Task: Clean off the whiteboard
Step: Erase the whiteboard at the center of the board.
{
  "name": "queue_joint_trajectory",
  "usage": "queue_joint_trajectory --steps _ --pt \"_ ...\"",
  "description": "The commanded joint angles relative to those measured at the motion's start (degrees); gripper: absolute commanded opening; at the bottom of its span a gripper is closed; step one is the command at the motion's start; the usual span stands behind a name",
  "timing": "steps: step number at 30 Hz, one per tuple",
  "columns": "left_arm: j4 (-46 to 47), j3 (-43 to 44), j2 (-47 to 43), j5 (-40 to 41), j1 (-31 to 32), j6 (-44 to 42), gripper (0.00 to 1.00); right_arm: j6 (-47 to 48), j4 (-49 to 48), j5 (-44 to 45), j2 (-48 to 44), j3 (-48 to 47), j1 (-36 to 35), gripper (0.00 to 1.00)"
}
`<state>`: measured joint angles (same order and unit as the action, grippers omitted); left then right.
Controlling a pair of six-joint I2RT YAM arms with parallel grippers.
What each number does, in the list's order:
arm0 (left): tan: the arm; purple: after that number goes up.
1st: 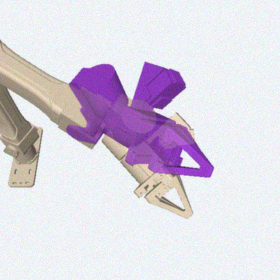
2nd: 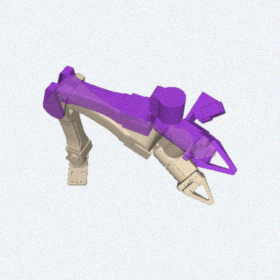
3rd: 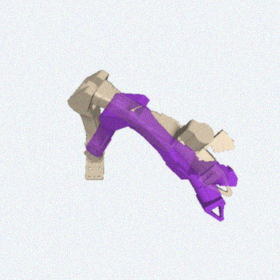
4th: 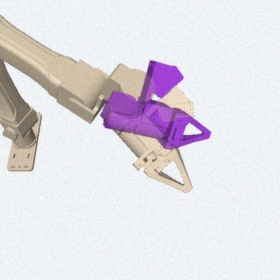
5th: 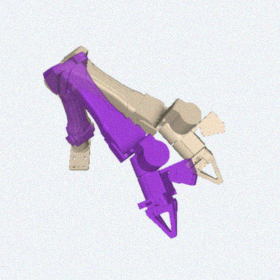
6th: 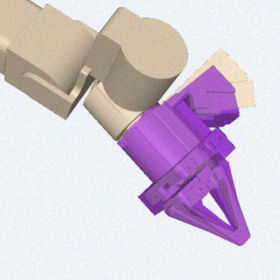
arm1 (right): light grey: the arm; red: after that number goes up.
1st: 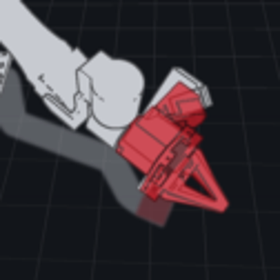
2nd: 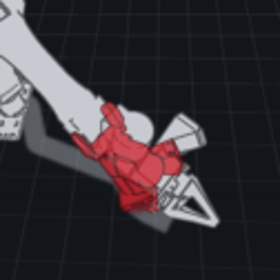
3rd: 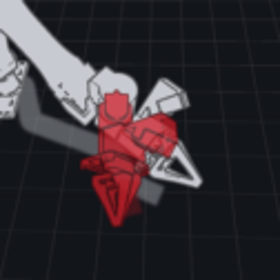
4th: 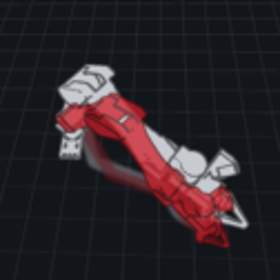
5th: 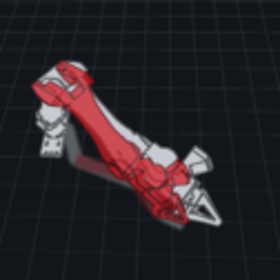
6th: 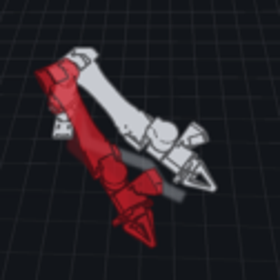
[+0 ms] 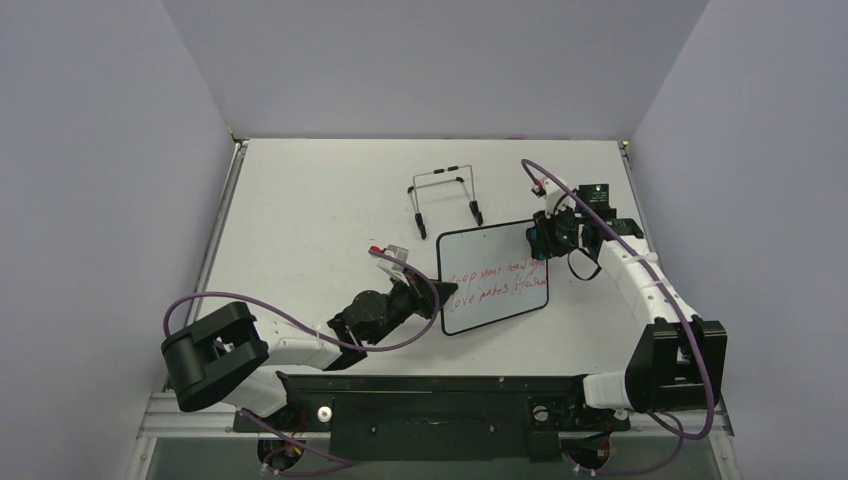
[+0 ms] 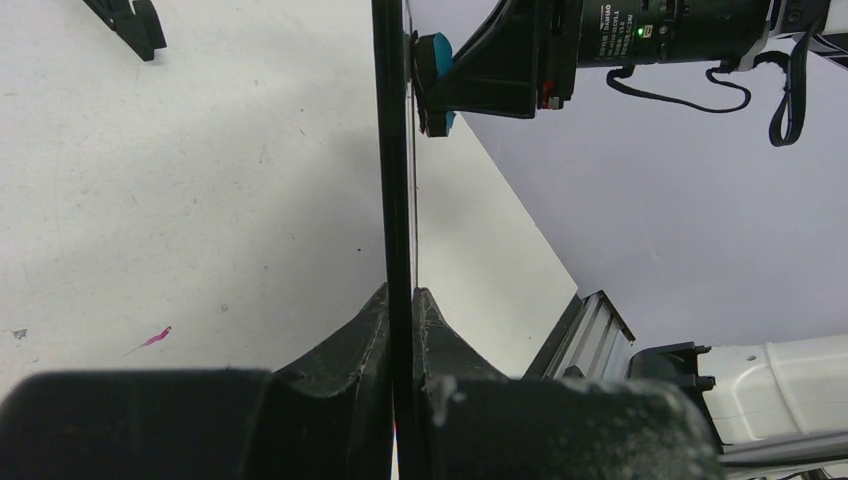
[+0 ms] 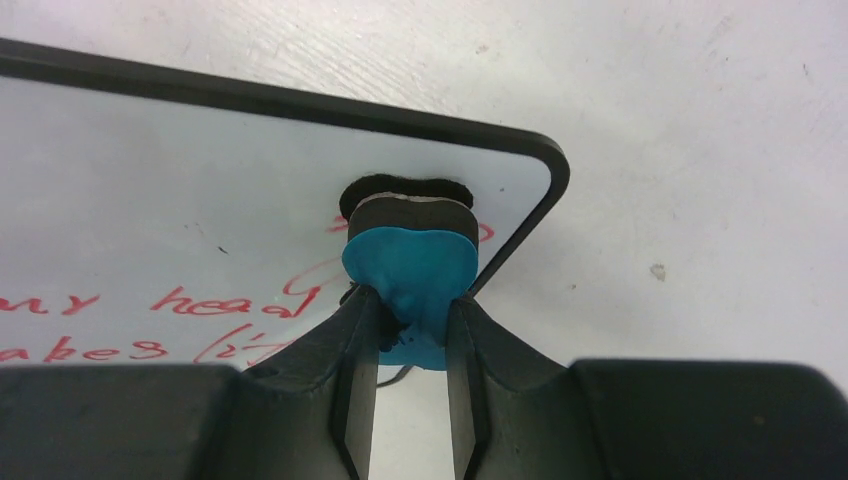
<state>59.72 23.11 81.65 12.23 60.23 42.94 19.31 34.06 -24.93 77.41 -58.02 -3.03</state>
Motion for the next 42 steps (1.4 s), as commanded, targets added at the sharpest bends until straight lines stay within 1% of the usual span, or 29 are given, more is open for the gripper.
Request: queue_joint_trajectory --steps 1,6,10,13,16,18,21,23,24,25,26,27,28,29,30,32,34,36,39,42 --pt "6.4 0.7 -1.8 -1.4 0.2 -0.1 0.0 -3.8 -6.2 -3.3 -1.3 -0.5 -2.0 0.0" --pt "6.5 0.5 -1.8 -1.1 0.2 0.2 0.0 -4.0 -5.9 -7.5 -4.0 0.6 -7.6 0.0" --pt "6.6 0.5 -1.5 -1.1 0.2 0.4 0.0 -6.1 -8.9 -8.5 -7.5 2.7 -9.4 0.0" --pt "6.9 0.4 -1.4 -1.1 0.2 0.5 0.0 -7.4 -10.7 -4.9 -7.2 3.0 -8.4 0.0" --pt "7.0 0.4 -1.4 -1.2 0.2 0.6 0.0 -9.3 -11.2 0.1 -5.3 3.1 -4.9 0.0" --pt "7.1 0.2 -1.5 -1.2 0.2 0.6 0.0 -9.7 -11.1 2.0 -3.9 3.1 -2.9 0.0" --pt "7.4 0.0 -1.6 -1.2 0.2 0.6 0.0 -9.2 -10.1 2.3 -3.0 3.0 -1.4 0.0" --pt "7.5 -0.1 -1.5 -1.2 0.2 0.7 0.0 -7.5 -9.2 0.1 -3.1 3.1 -1.4 0.0" --pt "7.6 0.0 -1.4 -1.2 0.2 0.7 0.0 -6.6 -8.3 -3.3 -3.2 3.0 -1.6 0.0" --pt "7.7 0.0 -1.3 -1.2 0.2 0.7 0.0 -3.6 -5.4 -5.5 -3.0 2.0 -2.1 0.0" --pt "7.7 0.0 -1.3 -1.2 0.2 0.7 0.0 -2.1 -3.5 -10.5 -2.5 1.5 -2.4 0.0" --pt "7.7 0.0 -1.3 -1.2 0.2 0.7 0.0 0.4 -0.7 -12.6 -2.4 0.6 -3.3 0.0" --pt "7.7 0.0 -1.2 -1.2 0.2 0.7 0.0 1.1 0.0 -14.9 -2.4 0.4 -4.1 0.0" --pt "7.8 0.0 -1.2 -1.2 0.2 0.7 0.0 1.6 0.1 -15.5 -3.0 0.4 -5.5 0.0" --pt "7.9 0.0 -1.2 -1.2 0.3 0.7 0.0 1.3 -0.3 -15.3 -3.4 0.5 -6.1 0.0" --pt "7.9 0.0 -1.1 -1.2 0.2 0.7 0.0 -2.0 -4.6 -13.3 -5.3 1.6 -7.0 0.0" --pt "8.0 0.0 -1.2 -1.2 0.2 0.7 0.0 -7.2 -12.3 -8.9 -7.2 3.7 -6.9 0.0" --pt "8.0 0.0 -1.2 -1.4 0.2 0.7 0.0 -11.2 -16.7 -4.6 -8.4 5.2 -5.8 0.0" --pt "8.0 0.1 -1.1 -1.6 0.2 0.8 0.0 -14.3 -19.9 -1.2 -8.8 6.9 -2.5 0.0" --pt "8.2 0.0 -1.2 -1.7 0.3 0.8 0.0 -13.4 -19.4 0.0 -8.1 7.7 -0.4 0.0"
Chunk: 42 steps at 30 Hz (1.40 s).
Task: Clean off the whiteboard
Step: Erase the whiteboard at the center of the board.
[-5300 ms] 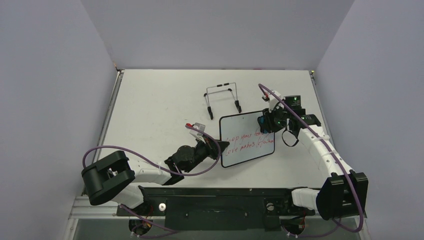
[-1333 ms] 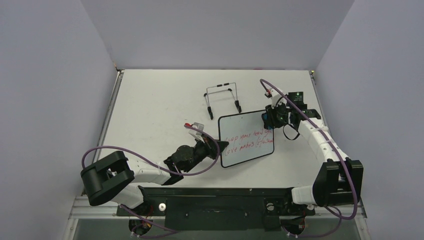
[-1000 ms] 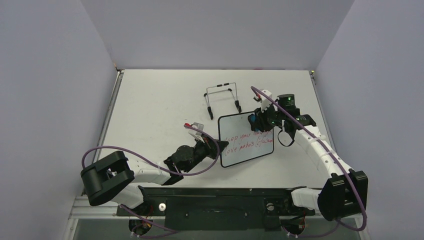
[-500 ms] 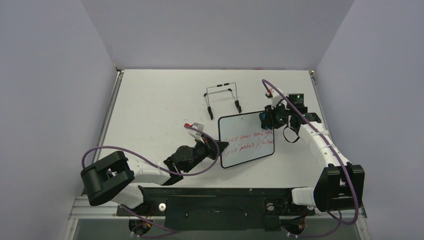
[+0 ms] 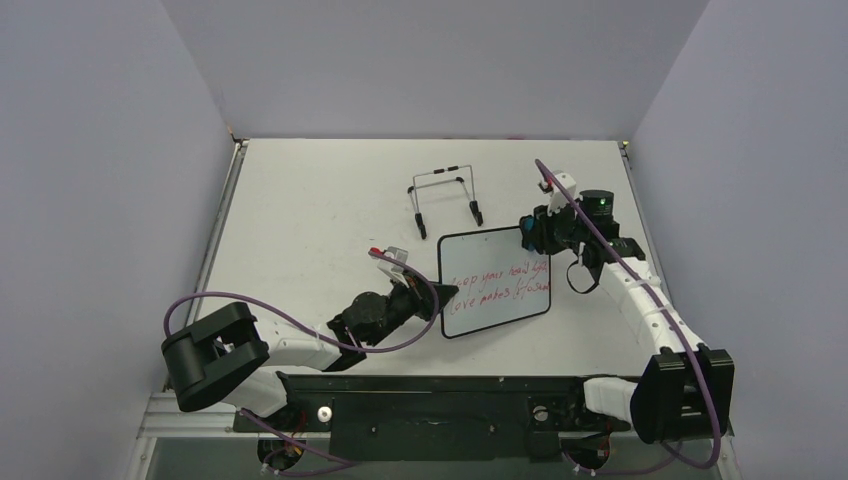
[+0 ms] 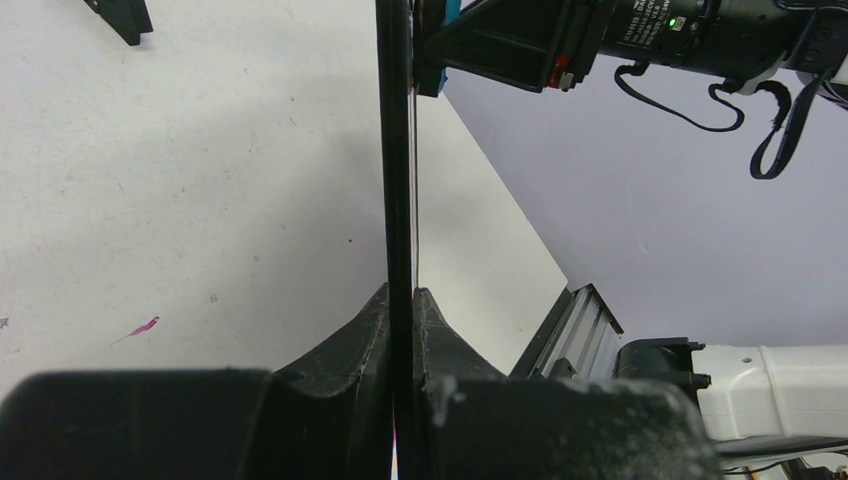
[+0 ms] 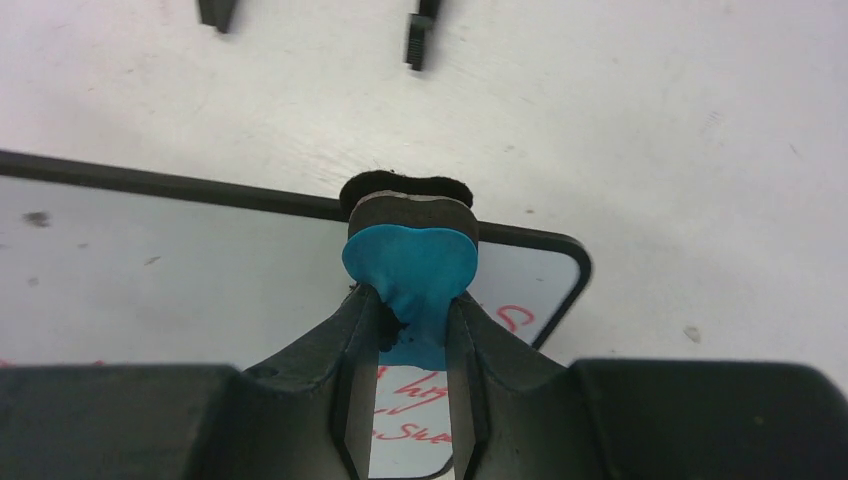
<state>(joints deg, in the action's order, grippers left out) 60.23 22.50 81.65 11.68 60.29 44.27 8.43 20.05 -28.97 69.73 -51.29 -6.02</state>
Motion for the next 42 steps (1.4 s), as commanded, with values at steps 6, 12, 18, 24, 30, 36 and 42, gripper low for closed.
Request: queue_joint_trajectory --steps 6,12,18,24,30,36,42 --pt "7.6 0.4 -1.7 -1.0 0.2 -0.5 0.0 3.8 2.8 -6.2 1.6 -1.2 3.2 0.0" --pt "7.5 0.6 -1.6 -0.9 0.2 -0.7 0.0 5.8 4.5 -10.9 1.1 -0.7 0.5 0.0" --pt "7.0 0.5 -2.3 -0.7 0.2 -0.8 0.0 -0.8 -4.8 -0.8 -2.0 3.0 1.7 0.0" --pt "6.7 0.5 -2.7 -0.7 0.2 -1.0 0.0 -2.7 -5.5 7.4 -0.6 3.9 3.8 0.0" --pt "6.6 0.5 -2.8 -0.6 0.2 -1.1 0.0 -0.2 -0.8 4.3 0.6 3.0 3.8 0.0" --pt "7.5 0.8 -1.8 -0.9 0.2 -0.9 0.0 3.6 2.8 -8.3 1.0 1.7 1.9 0.0" --pt "7.4 0.6 -2.0 -0.8 0.2 -0.8 0.0 -3.1 -3.8 -1.6 -0.8 2.6 2.2 0.0"
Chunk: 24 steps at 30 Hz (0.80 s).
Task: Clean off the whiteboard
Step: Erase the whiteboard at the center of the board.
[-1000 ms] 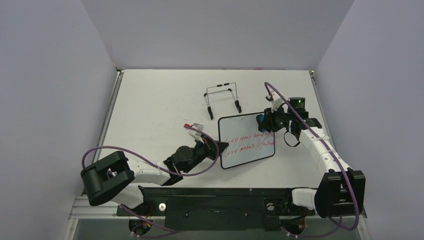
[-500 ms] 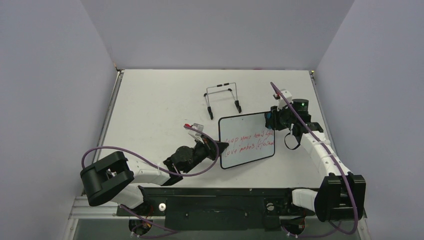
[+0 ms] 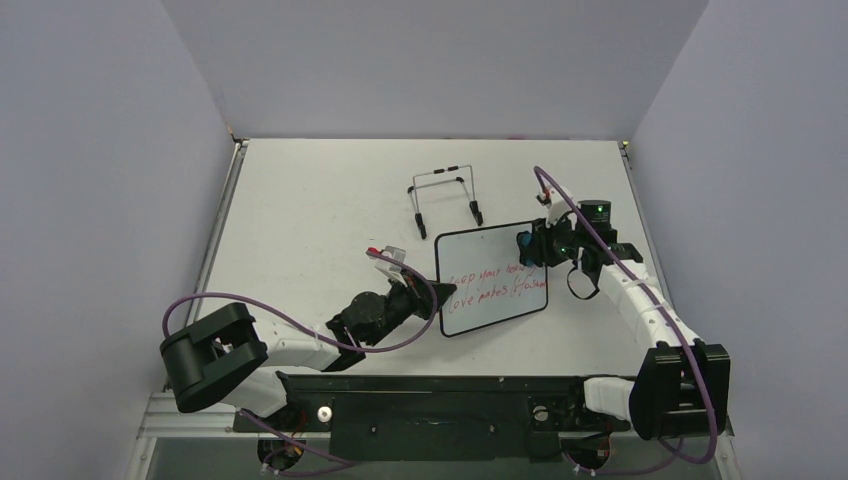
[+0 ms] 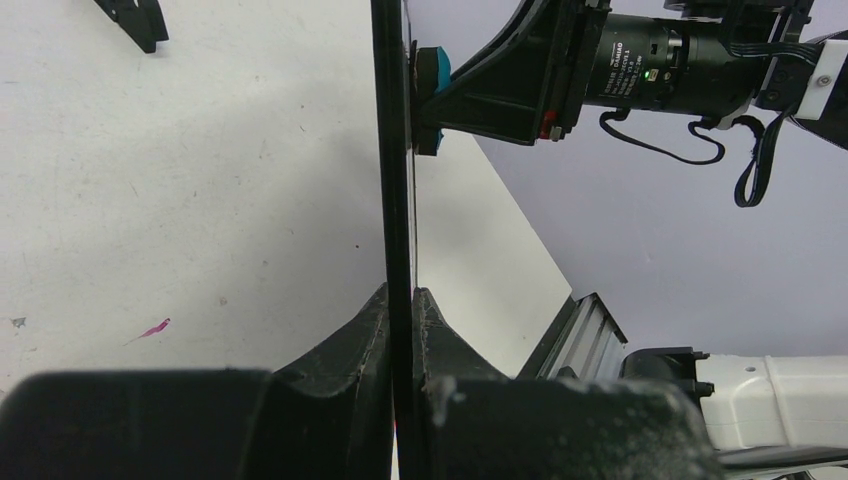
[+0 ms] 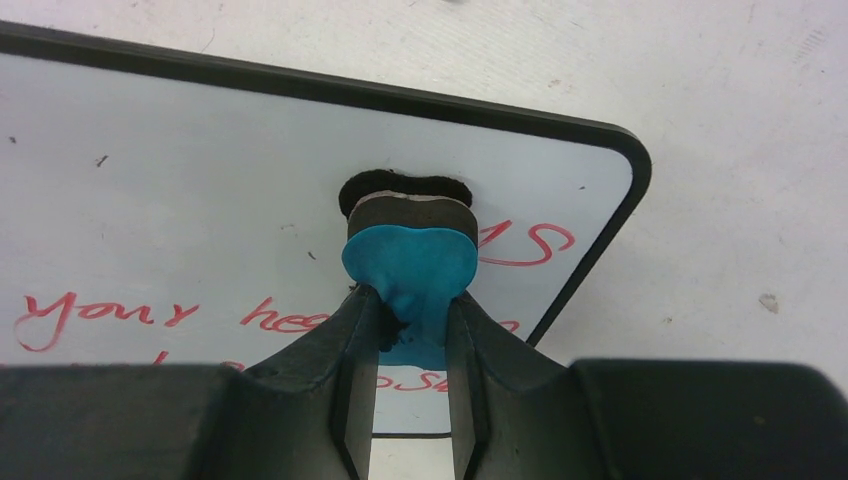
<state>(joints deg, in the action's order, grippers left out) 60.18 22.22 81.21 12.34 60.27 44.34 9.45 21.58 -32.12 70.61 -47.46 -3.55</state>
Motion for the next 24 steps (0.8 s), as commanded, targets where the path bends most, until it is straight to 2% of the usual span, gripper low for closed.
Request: queue_joint_trajectory --steps 1,4,9,11,15,19,24 --pt "7.5 0.9 -1.6 -1.4 0.3 -0.9 0.0 -4.7 -5.9 4.8 -1.7 -1.1 0.0 0.0" --pt "7.7 0.8 -1.4 -1.5 0.3 -0.9 0.0 -7.4 -7.5 11.9 -1.2 -0.6 1.2 0.0" --pt "8.1 0.6 -1.2 -1.5 0.3 -0.8 0.0 -7.1 -5.8 13.4 0.4 -1.3 1.4 0.0" --pt "8.1 0.6 -1.3 -1.4 0.3 -0.8 0.0 -5.8 -3.6 10.9 1.2 -2.2 1.4 0.0" --pt "8.3 0.7 -1.1 -1.4 0.3 -0.7 0.0 2.4 4.1 -3.3 3.4 -4.8 0.9 0.0" --pt "8.5 0.7 -0.7 -1.6 0.3 -0.7 0.0 4.7 6.6 -8.7 4.2 -6.2 0.1 0.0" --pt "8.5 0.5 -1.0 -1.4 0.3 -0.7 0.0 -3.3 -1.6 1.4 2.0 -4.1 0.9 0.0"
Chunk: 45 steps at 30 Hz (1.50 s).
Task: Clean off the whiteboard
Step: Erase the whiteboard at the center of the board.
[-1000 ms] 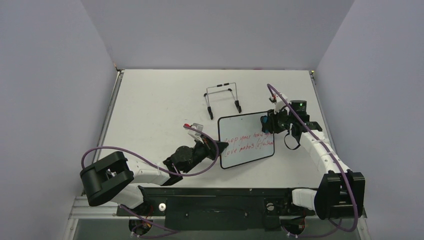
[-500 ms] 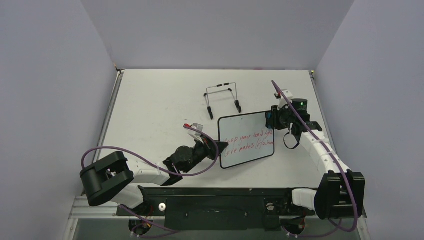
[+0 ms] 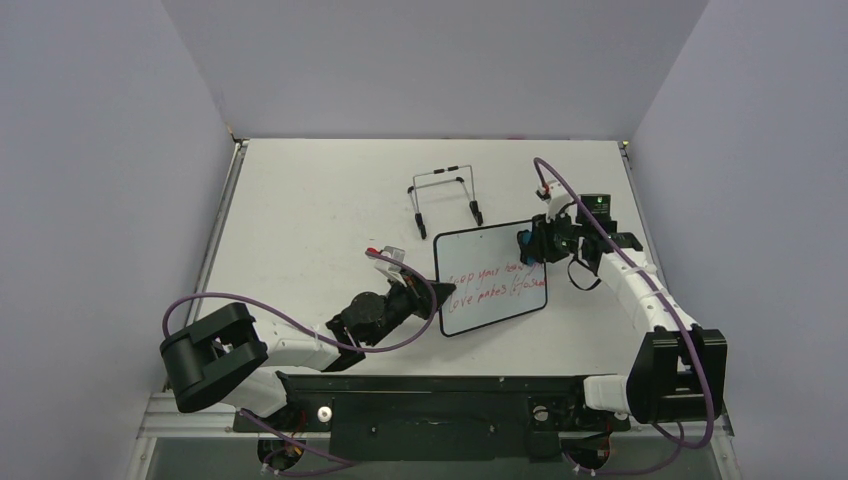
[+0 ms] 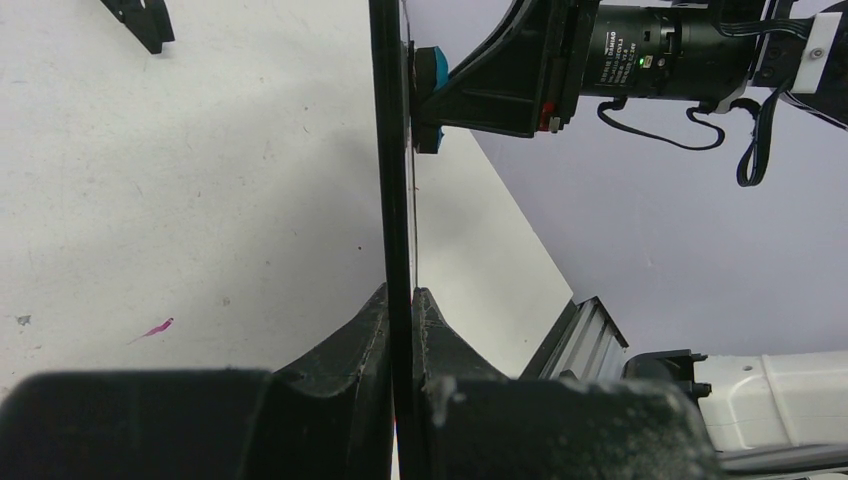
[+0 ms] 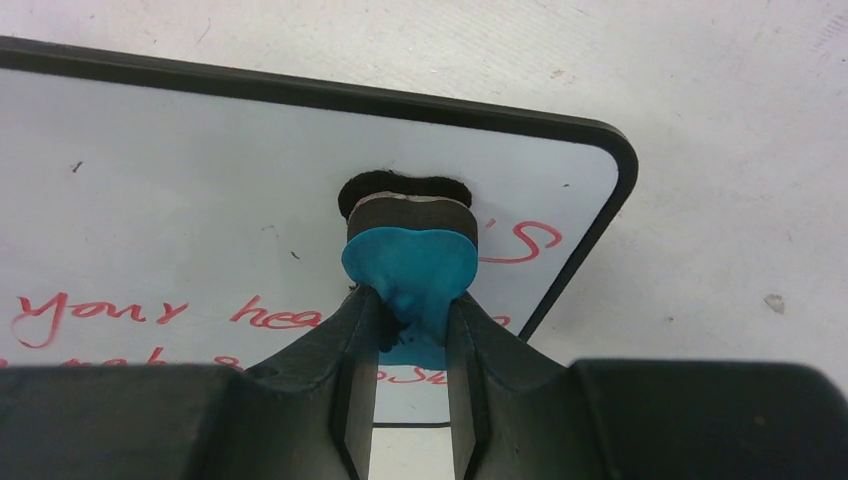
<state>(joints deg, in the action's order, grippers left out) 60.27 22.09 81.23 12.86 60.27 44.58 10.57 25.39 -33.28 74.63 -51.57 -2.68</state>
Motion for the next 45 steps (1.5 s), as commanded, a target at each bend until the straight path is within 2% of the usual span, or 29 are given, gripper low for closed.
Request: queue_joint_trajectory --steps 1,5,8,10,14,18,21,24,27,30,33,37,40,45 --pt "8.4 0.5 -1.1 -2.0 0.3 -1.0 0.0 -6.0 -6.1 6.0 -2.2 0.4 0.1 0.0" --pt "8.5 0.4 -1.1 -2.0 0.3 -1.0 0.0 -8.3 -8.2 14.3 -2.5 1.5 0.7 0.0" --pt "8.5 0.4 -1.2 -2.0 0.3 -1.0 0.0 -8.0 -7.4 15.5 -1.7 1.4 0.7 0.0" --pt "8.5 0.4 -1.2 -2.0 0.3 -1.1 0.0 -5.4 -4.8 12.9 -0.7 0.5 0.7 0.0" --pt "8.5 0.4 -1.2 -1.9 0.3 -1.1 0.0 5.3 6.0 -4.6 3.1 -3.4 0.6 0.0" --pt "8.4 0.5 -1.2 -2.0 0.3 -1.2 0.0 8.0 8.8 -10.0 4.1 -5.0 0.4 0.0" --pt "8.1 0.4 -1.6 -1.9 0.3 -1.4 0.0 3.3 5.0 -6.3 3.0 -4.3 0.9 0.0" --pt "8.0 0.5 -1.7 -2.0 0.3 -1.5 0.0 -3.1 -1.8 3.2 1.5 -3.1 1.8 0.0" --pt "7.9 0.5 -1.9 -2.1 0.3 -1.6 0.0 -5.1 -4.6 7.7 0.3 -2.1 2.1 0.0" --pt "7.8 0.5 -1.9 -2.1 0.3 -1.7 0.0 -2.9 -2.4 4.0 0.7 -2.1 1.8 0.0" --pt "7.7 0.8 -1.8 -2.1 0.2 -1.7 0.0 1.9 2.7 -3.1 1.8 -2.4 0.6 0.0" --pt "7.8 0.9 -1.7 -1.9 0.3 -1.7 0.0 3.2 5.3 -8.0 2.1 -1.6 -1.9 0.0" --pt "7.7 0.5 -2.0 -1.7 0.2 -1.7 0.0 3.2 5.3 -7.7 0.2 -0.8 -3.5 0.0" --pt "7.7 0.4 -2.1 -1.7 0.2 -1.7 0.0 0.1 3.9 2.0 0.7 -0.7 -2.1 0.0"
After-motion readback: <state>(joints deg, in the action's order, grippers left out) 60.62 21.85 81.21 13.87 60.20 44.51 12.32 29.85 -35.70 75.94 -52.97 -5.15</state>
